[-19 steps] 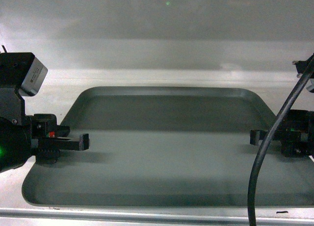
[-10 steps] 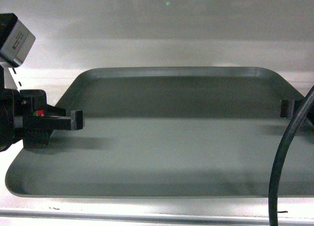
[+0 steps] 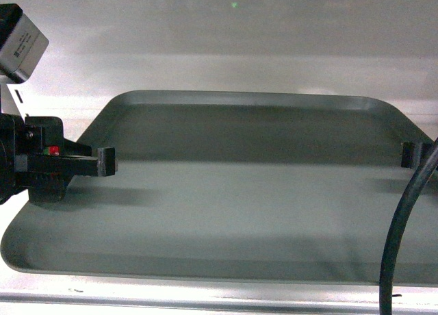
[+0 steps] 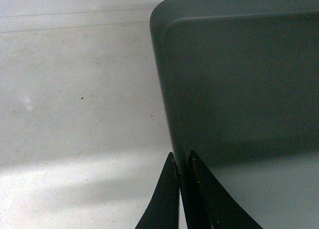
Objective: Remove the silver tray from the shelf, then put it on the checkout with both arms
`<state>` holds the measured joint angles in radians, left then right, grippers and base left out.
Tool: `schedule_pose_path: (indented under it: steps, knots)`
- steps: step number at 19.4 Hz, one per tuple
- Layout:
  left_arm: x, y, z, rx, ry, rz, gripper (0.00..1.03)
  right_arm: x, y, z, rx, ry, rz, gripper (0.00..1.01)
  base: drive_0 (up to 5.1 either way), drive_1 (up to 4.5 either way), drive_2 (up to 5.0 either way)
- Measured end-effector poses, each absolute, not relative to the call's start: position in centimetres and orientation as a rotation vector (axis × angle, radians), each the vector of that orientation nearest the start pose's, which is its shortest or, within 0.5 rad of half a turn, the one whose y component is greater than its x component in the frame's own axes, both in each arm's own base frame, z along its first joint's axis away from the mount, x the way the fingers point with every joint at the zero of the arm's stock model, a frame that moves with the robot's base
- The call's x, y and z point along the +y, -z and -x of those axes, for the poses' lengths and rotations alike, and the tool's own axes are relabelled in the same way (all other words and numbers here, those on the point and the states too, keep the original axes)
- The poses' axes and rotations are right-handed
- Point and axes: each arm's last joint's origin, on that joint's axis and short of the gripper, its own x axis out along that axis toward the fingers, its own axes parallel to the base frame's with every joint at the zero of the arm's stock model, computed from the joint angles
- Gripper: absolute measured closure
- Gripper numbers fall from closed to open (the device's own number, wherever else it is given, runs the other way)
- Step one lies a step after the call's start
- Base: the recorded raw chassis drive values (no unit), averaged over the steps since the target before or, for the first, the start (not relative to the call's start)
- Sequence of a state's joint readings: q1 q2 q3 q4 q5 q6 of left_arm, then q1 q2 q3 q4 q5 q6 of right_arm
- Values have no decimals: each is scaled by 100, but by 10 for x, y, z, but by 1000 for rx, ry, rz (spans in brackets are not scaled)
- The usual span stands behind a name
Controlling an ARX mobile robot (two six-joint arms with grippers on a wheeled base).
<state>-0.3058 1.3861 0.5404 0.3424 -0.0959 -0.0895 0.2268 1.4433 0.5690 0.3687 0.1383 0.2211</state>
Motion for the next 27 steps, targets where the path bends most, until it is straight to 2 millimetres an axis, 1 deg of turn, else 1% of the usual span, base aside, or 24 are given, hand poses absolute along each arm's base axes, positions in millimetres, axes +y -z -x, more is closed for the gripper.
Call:
schedule_pose_path:
  steps: [26,27]
  knots:
    - [-77,-172,-253,501,184,-13,99,58,-170,-268,498,-29,-124,98,0,0,0]
    - [-77,-172,-253,502,185,-13,99,58,-170,-268,498,-29,-125,98,5,-326,337]
